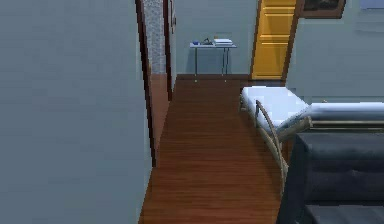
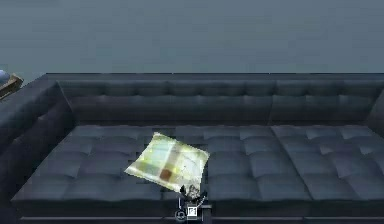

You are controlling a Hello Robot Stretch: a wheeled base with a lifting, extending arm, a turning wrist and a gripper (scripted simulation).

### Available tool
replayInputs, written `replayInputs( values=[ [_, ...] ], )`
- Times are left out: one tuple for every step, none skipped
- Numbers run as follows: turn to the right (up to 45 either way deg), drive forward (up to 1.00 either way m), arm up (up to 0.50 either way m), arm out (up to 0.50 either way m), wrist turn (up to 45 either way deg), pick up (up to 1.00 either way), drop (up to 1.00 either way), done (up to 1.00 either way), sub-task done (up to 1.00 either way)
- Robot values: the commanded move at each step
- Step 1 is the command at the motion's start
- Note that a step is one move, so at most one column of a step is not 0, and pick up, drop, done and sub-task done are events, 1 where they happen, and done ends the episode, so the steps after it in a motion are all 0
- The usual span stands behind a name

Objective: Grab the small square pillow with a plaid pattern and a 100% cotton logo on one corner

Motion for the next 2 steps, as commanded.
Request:
replayInputs(
  values=[
    [0.0,0.0,0.1,0.0,0.0,0.0,0.0,0.0,0.0],
    [0.0,0.0,0.0,0.0,0.0,0.0,0.0,1.0,0.0]
  ],
)
